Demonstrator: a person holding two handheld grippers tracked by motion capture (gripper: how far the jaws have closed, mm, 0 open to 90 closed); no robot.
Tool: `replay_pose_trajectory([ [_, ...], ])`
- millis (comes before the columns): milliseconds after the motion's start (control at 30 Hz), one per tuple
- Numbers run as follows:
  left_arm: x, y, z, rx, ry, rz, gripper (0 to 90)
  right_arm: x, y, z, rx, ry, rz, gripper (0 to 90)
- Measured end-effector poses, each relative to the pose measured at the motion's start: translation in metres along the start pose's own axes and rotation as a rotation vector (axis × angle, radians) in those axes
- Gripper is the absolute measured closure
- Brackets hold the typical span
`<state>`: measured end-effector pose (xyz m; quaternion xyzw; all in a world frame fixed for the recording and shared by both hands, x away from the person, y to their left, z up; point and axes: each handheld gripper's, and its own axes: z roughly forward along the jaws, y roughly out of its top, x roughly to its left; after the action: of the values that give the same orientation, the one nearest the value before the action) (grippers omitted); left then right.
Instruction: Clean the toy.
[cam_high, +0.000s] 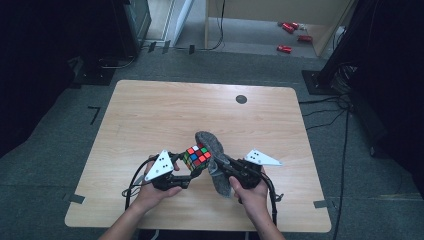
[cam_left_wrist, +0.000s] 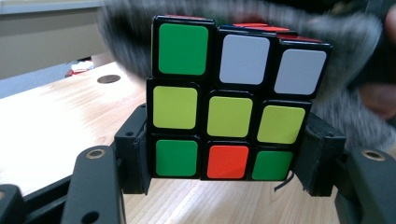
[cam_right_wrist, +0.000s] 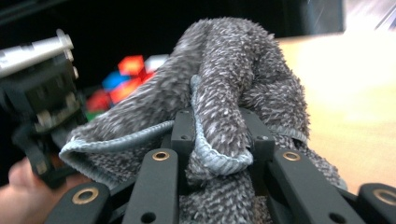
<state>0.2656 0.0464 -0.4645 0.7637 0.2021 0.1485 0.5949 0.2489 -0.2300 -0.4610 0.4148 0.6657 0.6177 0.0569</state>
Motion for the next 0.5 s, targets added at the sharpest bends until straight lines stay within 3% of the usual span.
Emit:
replay_pose_trajectory([
  [67,0.003,0.001,-0.001,-0.011,0.008,-0.018,35.2,-0.002,-0.003,0.005,0.063,-0.02,-0.026,71.9],
  [133,0.005,0.002,-0.002,-0.015,0.014,-0.03,35.2,-0.004,-0.005,0.008,0.094,-0.082,-0.063,71.7],
  [400,0.008,-0.001,0.0,0.013,0.041,-0.041,35.2,-0.029,-0.007,-0.003,0.084,-0.277,-0.038,71.5],
  [500,0.008,-0.001,0.0,0.02,0.059,-0.037,35.2,-0.038,-0.006,-0.009,0.086,-0.386,-0.081,70.9],
])
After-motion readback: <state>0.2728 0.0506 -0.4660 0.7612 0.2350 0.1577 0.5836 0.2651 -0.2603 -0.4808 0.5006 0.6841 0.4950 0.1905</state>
